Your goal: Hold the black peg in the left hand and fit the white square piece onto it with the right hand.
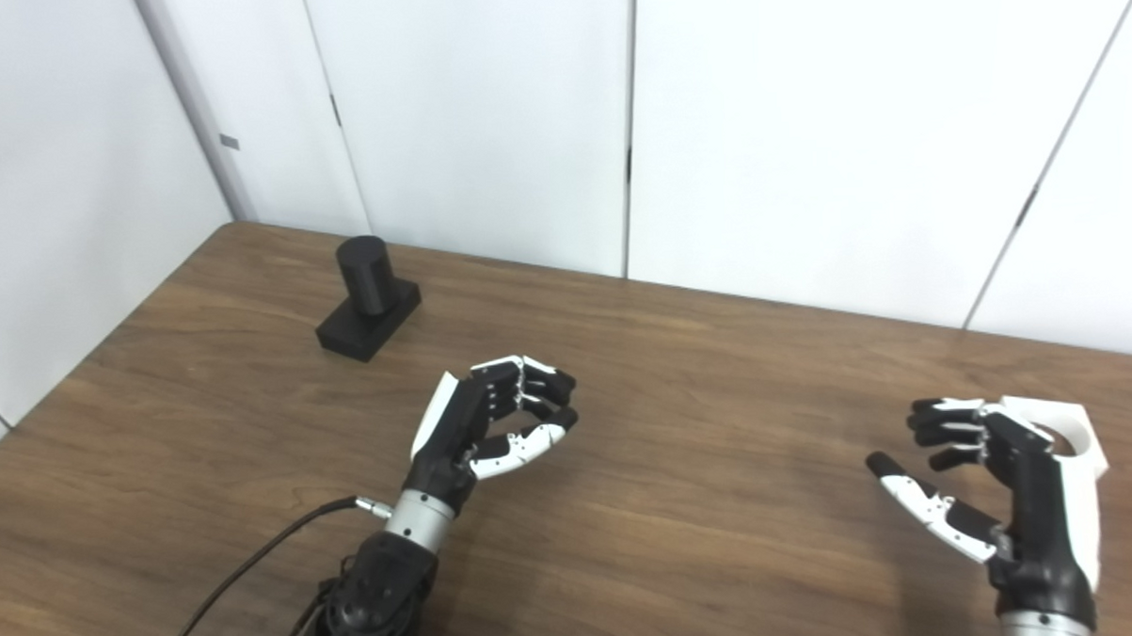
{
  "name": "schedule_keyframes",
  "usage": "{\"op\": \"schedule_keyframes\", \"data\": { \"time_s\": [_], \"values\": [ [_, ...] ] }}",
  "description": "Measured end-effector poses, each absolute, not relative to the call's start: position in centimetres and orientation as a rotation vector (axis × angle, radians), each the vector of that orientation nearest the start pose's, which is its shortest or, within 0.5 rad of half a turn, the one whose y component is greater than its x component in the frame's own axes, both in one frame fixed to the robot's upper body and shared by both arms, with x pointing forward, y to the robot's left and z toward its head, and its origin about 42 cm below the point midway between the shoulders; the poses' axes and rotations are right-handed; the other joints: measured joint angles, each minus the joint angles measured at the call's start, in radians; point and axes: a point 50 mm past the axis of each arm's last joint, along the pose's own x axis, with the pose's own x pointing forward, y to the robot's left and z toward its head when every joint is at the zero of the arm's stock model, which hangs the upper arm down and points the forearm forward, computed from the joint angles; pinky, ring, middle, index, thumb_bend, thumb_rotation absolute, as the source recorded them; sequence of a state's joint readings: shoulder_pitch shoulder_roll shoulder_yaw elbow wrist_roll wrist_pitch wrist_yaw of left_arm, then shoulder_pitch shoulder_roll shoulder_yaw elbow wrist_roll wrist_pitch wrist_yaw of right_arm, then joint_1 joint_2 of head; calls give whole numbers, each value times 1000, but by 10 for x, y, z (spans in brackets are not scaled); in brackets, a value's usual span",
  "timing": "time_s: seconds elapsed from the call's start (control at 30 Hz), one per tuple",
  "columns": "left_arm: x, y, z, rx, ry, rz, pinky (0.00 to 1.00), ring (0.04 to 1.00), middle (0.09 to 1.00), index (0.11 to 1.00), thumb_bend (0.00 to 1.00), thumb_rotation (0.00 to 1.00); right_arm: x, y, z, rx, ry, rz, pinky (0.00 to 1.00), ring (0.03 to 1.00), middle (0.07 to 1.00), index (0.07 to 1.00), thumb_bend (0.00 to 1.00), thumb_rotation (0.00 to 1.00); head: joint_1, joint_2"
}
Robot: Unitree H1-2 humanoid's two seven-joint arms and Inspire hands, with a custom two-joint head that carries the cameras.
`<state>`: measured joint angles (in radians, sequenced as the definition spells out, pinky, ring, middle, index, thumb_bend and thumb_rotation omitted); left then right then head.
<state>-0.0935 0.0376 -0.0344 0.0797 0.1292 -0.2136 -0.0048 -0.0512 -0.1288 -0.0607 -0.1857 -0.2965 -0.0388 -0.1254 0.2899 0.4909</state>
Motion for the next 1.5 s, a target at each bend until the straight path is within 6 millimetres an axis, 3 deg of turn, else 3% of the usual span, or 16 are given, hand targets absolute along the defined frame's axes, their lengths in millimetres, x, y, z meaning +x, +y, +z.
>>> {"op": "schedule_keyframes", "data": {
  "time_s": [0.37,0.7,0.87,0.93,1.07,1.27,1.5],
  "values": [
    [313,203,111,171,-217,-72,512,629,664,498,502,70,290,-261,174,-404,-277,-194,449,558,636,492,494,114,-5,-3],
    [321,210,120,382,-261,-13,519,654,705,500,508,73,290,-260,180,-403,-276,-200,457,563,630,491,493,114,6,-8],
    [333,233,140,525,-315,30,579,695,722,499,508,77,290,-261,180,-403,-277,-200,431,549,620,491,493,113,15,-11],
    [340,244,151,567,-322,59,584,707,735,650,639,177,290,-261,180,-403,-279,-200,425,544,616,491,493,113,17,-12],
    [354,261,172,632,-325,116,622,718,741,714,697,239,290,-261,180,-404,-282,-199,418,538,619,491,494,113,20,-11],
    [369,275,193,690,-326,180,700,787,791,759,683,221,290,-261,181,-407,-283,-200,407,528,614,491,494,113,21,-9],
    [379,294,214,779,-337,232,713,803,810,757,668,178,291,-261,181,-409,-283,-199,413,533,612,491,494,113,25,-6]
  ]
}}
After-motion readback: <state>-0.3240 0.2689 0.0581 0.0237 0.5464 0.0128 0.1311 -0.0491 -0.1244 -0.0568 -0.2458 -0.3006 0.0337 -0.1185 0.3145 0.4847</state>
